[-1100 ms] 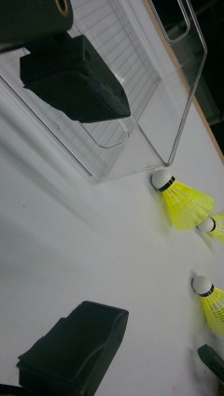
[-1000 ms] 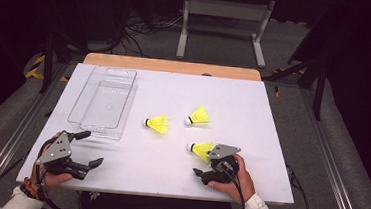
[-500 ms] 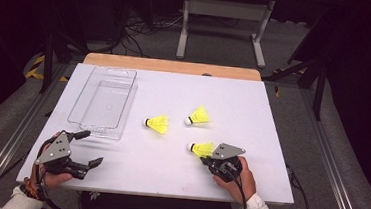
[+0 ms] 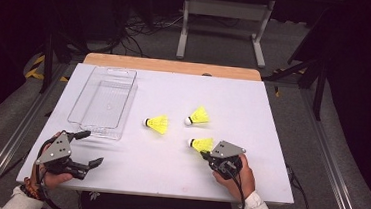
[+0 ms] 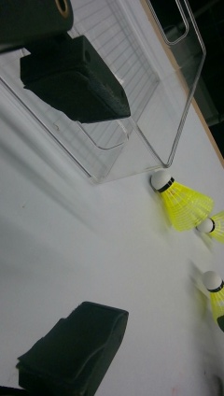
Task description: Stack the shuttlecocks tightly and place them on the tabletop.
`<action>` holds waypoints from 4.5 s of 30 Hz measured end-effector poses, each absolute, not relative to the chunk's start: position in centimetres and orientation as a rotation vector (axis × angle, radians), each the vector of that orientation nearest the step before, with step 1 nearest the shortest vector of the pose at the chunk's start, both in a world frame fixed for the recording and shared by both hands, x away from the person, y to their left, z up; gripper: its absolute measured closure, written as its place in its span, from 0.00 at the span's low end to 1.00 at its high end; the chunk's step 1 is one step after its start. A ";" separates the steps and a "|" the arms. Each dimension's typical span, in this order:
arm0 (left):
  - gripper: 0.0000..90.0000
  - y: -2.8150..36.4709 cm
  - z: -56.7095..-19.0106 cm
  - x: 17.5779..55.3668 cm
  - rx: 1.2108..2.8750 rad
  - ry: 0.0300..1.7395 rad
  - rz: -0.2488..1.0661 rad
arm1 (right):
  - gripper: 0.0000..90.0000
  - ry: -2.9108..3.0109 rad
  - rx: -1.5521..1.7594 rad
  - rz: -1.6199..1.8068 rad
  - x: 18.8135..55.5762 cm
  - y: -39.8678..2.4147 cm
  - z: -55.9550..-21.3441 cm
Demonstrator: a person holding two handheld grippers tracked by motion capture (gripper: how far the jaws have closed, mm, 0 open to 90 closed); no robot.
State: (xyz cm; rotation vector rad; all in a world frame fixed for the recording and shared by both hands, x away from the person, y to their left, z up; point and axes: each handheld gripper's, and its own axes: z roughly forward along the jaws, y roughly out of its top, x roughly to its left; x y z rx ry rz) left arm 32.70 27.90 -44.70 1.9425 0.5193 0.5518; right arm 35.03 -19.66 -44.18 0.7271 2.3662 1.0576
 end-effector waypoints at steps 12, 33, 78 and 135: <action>0.07 27.8 -44.8 32.7 1.948 0.520 0.555 | 1.00 2.318 0.662 1.104 36.4 -17.7 -43.0; 0.07 28.0 -44.8 32.8 1.941 0.521 0.549 | 1.00 2.376 0.574 1.107 41.0 -12.3 -43.8; 0.07 28.0 -44.8 32.7 1.946 0.507 0.543 | 0.97 2.446 0.584 1.098 42.9 -10.2 -44.5; 0.07 27.8 -44.7 32.6 1.947 0.497 0.544 | 0.66 2.249 0.561 1.218 40.1 -14.8 -40.4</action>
